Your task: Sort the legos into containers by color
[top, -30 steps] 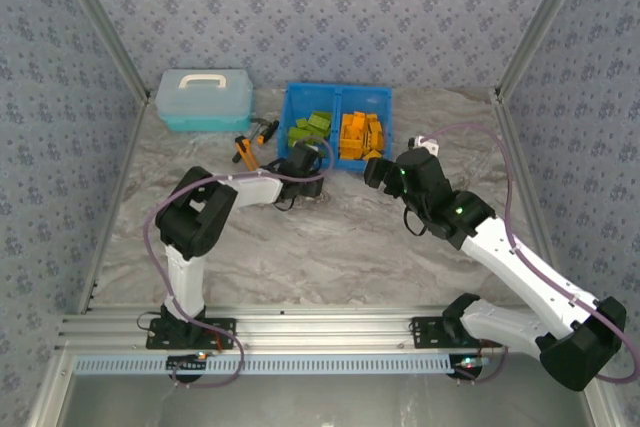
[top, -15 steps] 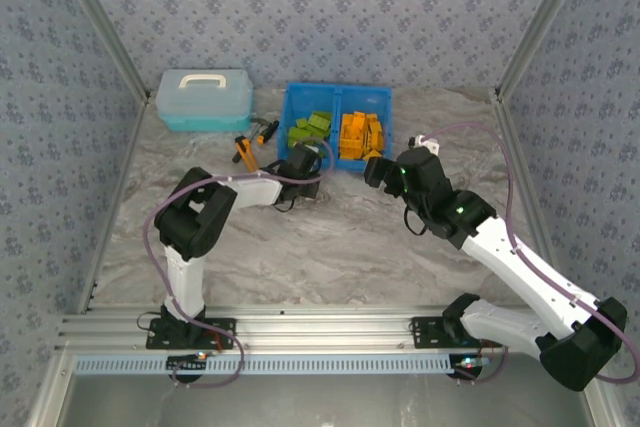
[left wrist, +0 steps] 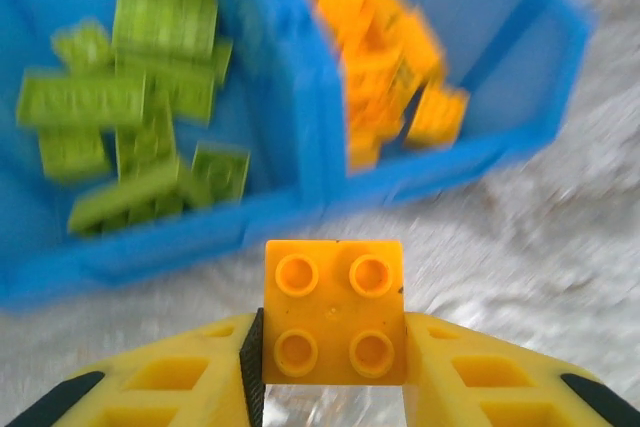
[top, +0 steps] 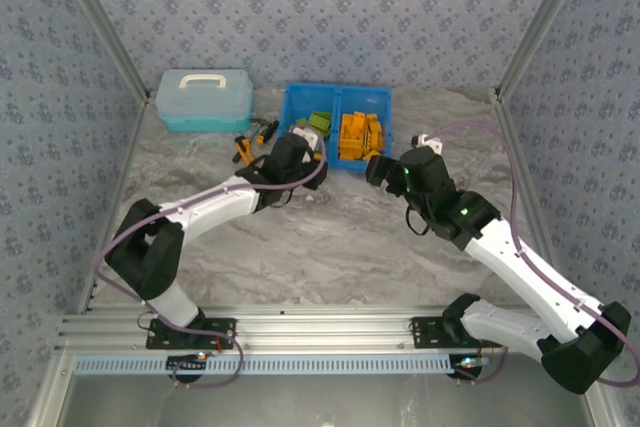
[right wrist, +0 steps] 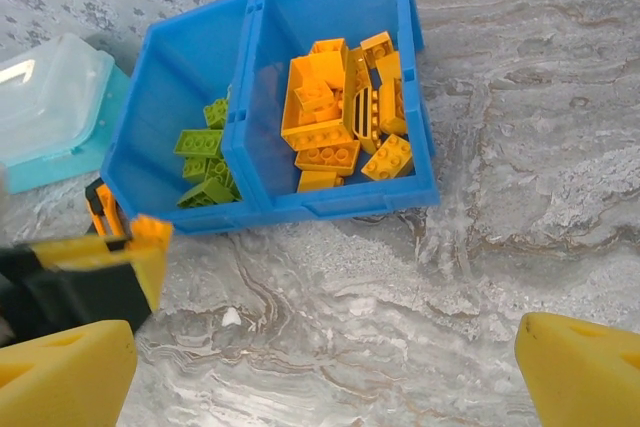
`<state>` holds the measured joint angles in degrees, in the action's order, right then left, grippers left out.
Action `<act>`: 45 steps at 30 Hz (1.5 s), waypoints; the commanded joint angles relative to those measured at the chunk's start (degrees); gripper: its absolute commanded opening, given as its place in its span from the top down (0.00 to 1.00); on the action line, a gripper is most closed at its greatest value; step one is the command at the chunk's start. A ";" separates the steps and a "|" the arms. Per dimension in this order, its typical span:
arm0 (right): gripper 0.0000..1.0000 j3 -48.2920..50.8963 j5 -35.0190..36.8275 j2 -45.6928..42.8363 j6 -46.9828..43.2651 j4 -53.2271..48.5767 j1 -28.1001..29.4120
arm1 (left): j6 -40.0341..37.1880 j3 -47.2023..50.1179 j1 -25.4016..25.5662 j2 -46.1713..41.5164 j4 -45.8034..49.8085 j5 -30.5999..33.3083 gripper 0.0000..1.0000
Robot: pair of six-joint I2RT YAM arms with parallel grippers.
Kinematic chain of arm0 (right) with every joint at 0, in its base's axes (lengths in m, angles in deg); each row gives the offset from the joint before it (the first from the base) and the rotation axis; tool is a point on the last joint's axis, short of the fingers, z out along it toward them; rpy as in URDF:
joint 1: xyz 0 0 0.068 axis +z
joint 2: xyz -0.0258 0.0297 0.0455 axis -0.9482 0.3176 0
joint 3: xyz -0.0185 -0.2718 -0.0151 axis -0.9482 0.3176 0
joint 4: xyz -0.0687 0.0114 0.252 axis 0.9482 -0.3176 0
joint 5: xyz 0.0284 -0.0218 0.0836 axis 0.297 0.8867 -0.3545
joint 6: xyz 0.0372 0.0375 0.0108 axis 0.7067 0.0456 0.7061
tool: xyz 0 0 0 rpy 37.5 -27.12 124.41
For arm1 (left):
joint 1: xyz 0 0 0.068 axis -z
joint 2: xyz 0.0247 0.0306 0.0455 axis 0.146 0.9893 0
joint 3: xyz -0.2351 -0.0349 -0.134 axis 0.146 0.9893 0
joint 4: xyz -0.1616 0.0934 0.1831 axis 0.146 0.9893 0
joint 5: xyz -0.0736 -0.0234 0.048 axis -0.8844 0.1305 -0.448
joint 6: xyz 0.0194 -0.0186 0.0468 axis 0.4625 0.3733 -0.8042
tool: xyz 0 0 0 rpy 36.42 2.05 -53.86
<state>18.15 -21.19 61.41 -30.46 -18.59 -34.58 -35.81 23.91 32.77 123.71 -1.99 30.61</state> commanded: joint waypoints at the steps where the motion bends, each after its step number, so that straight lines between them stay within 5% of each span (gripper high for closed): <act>1: 0.00 -1.75 0.64 -1.76 1.00 -0.95 -0.02 | -2.36 -8.01 0.04 0.54 -0.90 -3.98 0.60; 11: 0.00 0.88 0.75 -5.91 3.50 -2.37 0.42 | -6.11 -37.57 0.05 22.72 2.09 -2.63 0.58; 19: 0.00 1.76 2.02 -8.35 3.65 -4.28 0.59 | -6.99 -65.75 0.04 43.30 14.47 -1.25 0.52; 24: 0.00 3.08 2.95 -8.48 3.07 -4.68 0.11 | -5.51 -74.38 0.23 45.53 18.00 -4.22 0.42; 27: 0.00 4.74 2.11 -8.01 0.85 -3.57 -2.58 | -5.65 -67.40 0.49 37.24 15.24 -4.71 0.27; 32: 0.00 11.09 -1.00 -6.37 -6.41 4.84 -12.06 | -8.05 -36.01 0.49 13.55 0.82 1.87 0.02; 40: 0.00 18.67 0.61 3.77 -15.83 23.34 -29.05 | -13.57 -1.39 -2.42 -14.86 -1.56 22.77 0.01; 45: 0.00 24.16 3.44 15.24 -32.73 42.55 -31.34 | -14.22 22.26 -7.91 -29.11 -10.54 31.66 0.01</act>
<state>40.16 -19.91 72.51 -51.92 10.28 -65.29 -48.75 38.01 27.18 97.04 -9.11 53.43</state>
